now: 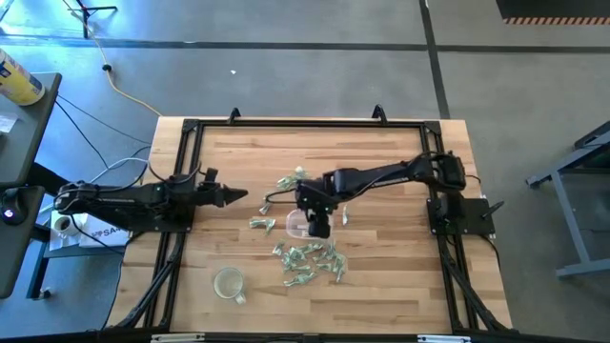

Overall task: Pick and place Stevia / Truvia into bins
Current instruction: Put the stevia packet into the transparent container

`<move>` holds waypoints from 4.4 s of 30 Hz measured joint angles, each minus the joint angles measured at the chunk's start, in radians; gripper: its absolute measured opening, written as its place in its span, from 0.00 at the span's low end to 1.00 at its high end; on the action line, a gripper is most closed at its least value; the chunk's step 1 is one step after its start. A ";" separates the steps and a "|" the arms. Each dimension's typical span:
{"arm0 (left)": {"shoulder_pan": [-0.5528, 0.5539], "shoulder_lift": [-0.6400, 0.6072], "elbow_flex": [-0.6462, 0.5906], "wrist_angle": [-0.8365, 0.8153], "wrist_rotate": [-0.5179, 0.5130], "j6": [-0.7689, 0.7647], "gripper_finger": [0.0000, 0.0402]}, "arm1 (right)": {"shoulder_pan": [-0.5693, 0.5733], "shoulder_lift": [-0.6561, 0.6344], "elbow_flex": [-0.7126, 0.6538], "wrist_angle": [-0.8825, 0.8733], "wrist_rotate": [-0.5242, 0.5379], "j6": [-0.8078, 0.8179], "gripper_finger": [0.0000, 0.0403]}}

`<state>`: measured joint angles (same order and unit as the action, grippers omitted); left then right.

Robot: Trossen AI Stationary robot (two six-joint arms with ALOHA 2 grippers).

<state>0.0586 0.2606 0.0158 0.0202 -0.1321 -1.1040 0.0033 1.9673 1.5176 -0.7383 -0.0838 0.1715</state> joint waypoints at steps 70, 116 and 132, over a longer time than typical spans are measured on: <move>0.195 1.390 0.887 -0.572 0.121 0.296 0.05 | 0.018 -0.590 -0.610 -0.013 0.493 0.186 0.69; -0.210 1.491 1.146 -0.240 0.108 0.214 0.05 | 0.102 -0.704 -0.610 -0.008 0.406 -0.077 0.62; -0.241 1.549 1.347 -0.612 -0.191 0.175 0.65 | 0.247 -0.705 -0.610 -0.023 0.433 -0.016 0.62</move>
<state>-0.1825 1.8099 1.3630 -0.5921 -0.3229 -0.9290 0.2506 1.2625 0.9073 -0.7617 0.3495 0.1557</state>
